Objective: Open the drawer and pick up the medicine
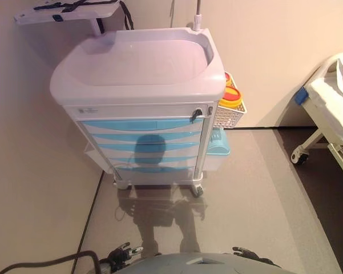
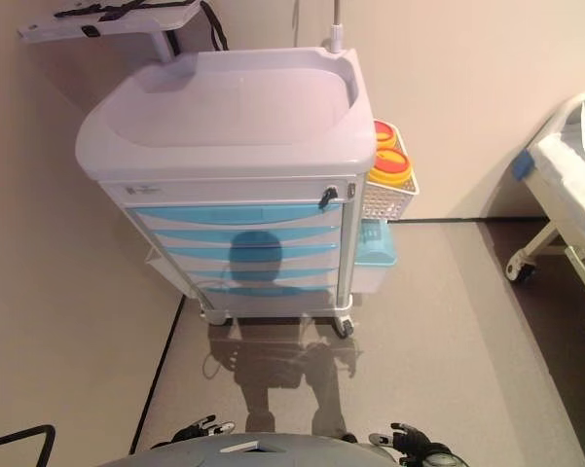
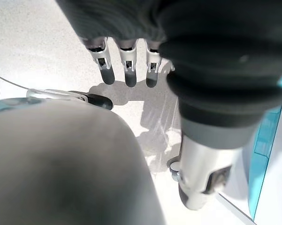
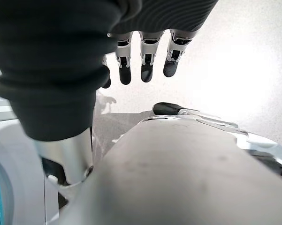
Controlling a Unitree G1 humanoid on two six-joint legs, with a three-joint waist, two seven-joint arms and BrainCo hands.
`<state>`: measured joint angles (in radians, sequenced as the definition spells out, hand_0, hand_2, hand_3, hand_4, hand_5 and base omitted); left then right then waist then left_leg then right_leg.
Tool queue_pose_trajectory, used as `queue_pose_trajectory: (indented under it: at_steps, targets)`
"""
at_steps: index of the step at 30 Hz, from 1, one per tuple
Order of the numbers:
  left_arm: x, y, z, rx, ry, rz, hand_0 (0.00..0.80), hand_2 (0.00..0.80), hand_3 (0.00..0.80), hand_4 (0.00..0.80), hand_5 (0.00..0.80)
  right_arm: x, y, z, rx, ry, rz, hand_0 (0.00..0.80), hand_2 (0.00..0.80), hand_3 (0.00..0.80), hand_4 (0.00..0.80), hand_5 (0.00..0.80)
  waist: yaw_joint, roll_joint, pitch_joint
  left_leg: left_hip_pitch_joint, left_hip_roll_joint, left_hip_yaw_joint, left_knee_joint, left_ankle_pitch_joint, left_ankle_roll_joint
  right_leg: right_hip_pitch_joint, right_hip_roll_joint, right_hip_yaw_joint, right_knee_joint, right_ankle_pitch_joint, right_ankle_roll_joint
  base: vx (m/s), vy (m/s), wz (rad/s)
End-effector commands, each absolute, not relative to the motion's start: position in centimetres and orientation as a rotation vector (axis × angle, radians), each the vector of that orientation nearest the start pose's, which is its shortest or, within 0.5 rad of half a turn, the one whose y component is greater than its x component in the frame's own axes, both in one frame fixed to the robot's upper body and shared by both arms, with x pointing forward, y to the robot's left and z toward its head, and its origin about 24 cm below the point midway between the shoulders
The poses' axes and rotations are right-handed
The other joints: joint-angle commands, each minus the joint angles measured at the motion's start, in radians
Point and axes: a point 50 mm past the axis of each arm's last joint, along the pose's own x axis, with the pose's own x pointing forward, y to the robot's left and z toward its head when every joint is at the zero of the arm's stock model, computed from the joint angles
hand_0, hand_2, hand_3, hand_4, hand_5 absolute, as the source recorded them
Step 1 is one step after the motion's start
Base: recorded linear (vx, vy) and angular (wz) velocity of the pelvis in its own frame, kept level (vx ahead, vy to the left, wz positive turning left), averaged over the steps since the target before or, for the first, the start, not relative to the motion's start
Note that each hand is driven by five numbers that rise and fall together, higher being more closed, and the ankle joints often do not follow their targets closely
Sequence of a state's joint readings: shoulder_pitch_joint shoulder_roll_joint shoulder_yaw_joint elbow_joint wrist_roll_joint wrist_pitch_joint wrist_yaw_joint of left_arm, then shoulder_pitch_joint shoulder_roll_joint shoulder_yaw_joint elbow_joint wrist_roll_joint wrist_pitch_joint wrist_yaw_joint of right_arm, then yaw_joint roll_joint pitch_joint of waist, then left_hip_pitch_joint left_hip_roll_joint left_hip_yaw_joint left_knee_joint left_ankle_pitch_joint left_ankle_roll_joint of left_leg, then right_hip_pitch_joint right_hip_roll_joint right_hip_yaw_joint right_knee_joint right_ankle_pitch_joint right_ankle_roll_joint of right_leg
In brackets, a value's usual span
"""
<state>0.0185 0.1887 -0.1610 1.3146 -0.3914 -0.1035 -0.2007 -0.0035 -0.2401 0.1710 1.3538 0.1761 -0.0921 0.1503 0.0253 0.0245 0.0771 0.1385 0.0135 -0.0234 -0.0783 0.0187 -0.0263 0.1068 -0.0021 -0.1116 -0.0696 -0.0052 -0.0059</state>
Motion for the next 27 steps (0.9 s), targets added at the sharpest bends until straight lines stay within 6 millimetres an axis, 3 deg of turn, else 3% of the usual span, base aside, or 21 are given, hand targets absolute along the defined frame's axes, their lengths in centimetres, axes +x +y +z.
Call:
queue_pose_trajectory:
  at_steps: [1,7,15,21,27]
  targets:
    - [8.7,20.6,-16.7,-0.168,1.151,0.091,0.000,0.000,0.000,0.000,0.000,8.5,-21.5,-16.6,-0.063,1.206,0.028,0.000,0.000,0.000,0.000,0.000,0.001,-0.070,0.016,-0.049,-0.102,0.058,0.073,-0.073,0.078,-0.037,-0.013,0.040,0.037,0.036,0.041,0.032,0.019,-0.11]
    - [11.2,21.3,-15.9,-0.164,1.064,0.113,0.000,0.000,0.000,0.000,0.000,9.5,-21.7,-16.3,-0.069,1.170,0.029,0.000,0.000,0.000,0.000,0.000,-0.009,-0.074,0.065,-0.116,-0.103,0.074,0.139,-0.089,0.090,-0.111,-0.027,0.059,0.103,0.031,0.046,-0.017,0.026,-0.15]
    - [17.1,20.9,-13.7,-0.182,0.847,0.090,0.000,0.000,0.000,0.000,0.000,13.6,-21.7,-15.0,-0.116,1.037,0.042,0.000,0.000,0.000,0.000,0.000,-0.029,-0.070,0.208,-0.316,-0.102,0.106,0.307,-0.106,0.103,-0.306,-0.052,0.077,0.258,0.023,0.056,-0.142,0.036,-0.12]
    - [19.1,20.2,-12.7,-0.221,0.756,0.087,0.000,0.000,0.000,0.000,0.000,15.5,-21.6,-14.3,-0.119,0.963,0.018,0.000,0.000,0.000,0.000,0.000,-0.024,-0.072,0.265,-0.470,-0.107,0.102,0.395,-0.100,0.114,-0.463,-0.052,0.079,0.348,0.024,0.055,-0.100,0.028,0.00]
    - [20.0,21.0,-12.0,-0.215,0.706,0.131,0.000,0.000,0.000,0.000,0.000,17.5,-21.0,-13.4,-0.091,0.891,0.013,0.000,0.000,0.000,0.000,0.000,-0.018,-0.091,0.301,-0.595,-0.097,0.103,0.455,-0.094,0.113,-0.576,-0.026,0.079,0.400,0.023,0.040,-0.079,-0.007,0.03]
